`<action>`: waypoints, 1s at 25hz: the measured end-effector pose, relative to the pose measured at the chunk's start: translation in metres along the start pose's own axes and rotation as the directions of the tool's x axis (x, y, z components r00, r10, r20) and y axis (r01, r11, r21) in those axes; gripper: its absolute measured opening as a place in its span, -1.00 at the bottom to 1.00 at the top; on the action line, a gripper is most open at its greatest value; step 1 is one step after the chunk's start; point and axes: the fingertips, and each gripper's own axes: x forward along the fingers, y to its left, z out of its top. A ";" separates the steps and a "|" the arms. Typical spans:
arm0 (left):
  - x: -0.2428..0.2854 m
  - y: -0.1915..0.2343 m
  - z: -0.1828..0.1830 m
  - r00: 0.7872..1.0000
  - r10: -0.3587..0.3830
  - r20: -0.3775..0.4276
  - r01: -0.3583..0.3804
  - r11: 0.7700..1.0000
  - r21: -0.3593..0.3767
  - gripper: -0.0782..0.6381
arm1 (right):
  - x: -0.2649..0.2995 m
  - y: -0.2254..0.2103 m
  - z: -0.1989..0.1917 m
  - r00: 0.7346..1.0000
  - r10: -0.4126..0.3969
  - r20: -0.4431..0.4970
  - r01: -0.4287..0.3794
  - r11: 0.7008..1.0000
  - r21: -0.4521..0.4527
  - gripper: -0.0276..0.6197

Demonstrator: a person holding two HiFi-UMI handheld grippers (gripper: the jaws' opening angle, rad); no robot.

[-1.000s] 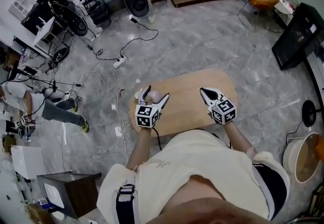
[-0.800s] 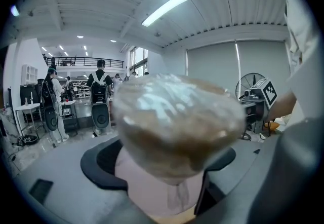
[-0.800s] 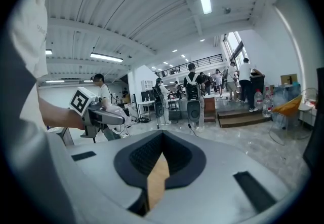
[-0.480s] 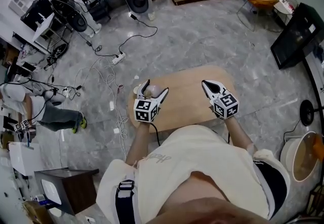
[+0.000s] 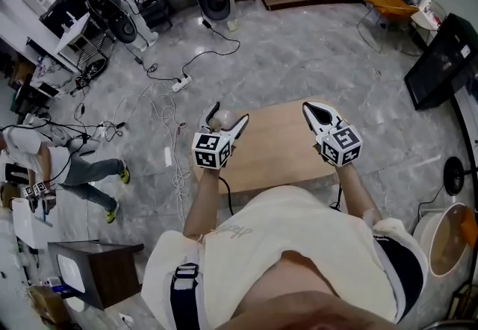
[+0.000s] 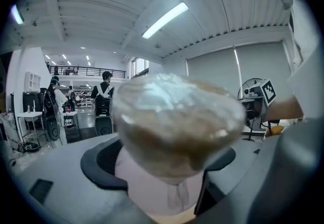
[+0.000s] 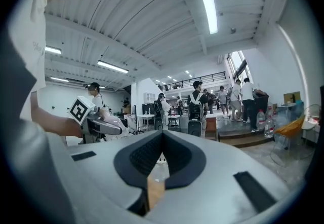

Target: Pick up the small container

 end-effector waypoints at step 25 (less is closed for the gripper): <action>-0.008 0.008 0.033 0.997 -0.018 0.073 0.018 1.000 0.001 0.40 | 0.011 0.013 0.039 0.998 0.011 0.060 -0.008 0.999 -0.041 -0.91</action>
